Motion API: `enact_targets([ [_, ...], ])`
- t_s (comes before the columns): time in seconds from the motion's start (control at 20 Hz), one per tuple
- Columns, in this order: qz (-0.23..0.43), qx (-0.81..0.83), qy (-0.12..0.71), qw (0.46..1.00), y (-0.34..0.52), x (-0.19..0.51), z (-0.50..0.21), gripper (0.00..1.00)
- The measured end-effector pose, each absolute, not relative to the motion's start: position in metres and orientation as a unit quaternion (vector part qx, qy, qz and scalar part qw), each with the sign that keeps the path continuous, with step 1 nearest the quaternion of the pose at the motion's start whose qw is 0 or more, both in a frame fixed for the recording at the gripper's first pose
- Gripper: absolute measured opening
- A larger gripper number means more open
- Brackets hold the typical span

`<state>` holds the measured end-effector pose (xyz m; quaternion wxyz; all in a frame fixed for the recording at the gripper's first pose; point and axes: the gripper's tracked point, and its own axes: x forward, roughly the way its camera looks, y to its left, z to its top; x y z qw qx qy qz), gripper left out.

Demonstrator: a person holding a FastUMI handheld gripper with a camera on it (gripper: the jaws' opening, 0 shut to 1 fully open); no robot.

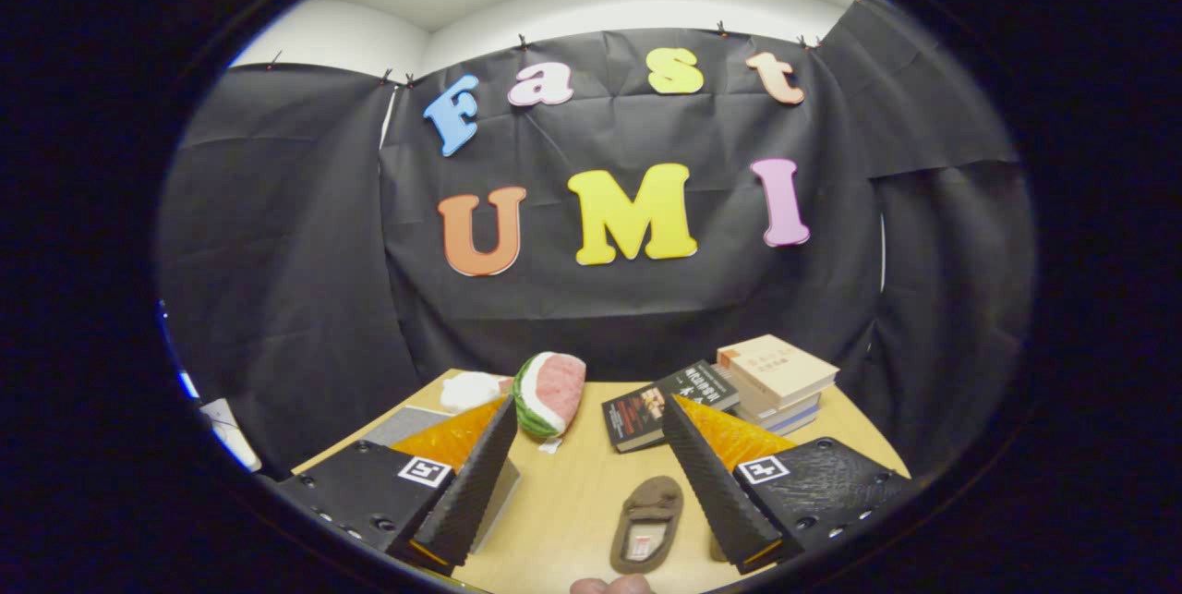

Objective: Open the storage box then place both shoes into the box .Put the left shoe in first, then the right shoe, with the right side of both shoes facing outward in a uniform manner.

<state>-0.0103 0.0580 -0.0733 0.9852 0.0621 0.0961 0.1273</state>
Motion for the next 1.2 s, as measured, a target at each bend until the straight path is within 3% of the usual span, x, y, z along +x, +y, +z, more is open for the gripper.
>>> enact_targets([
  [0.4, 0.215, 0.136, 0.186, 0.949, 0.134, 0.006, -0.158, 0.96],
  [1.2, 0.281, 0.271, 0.313, 0.866, 0.222, 0.024, -0.272, 0.96],
])
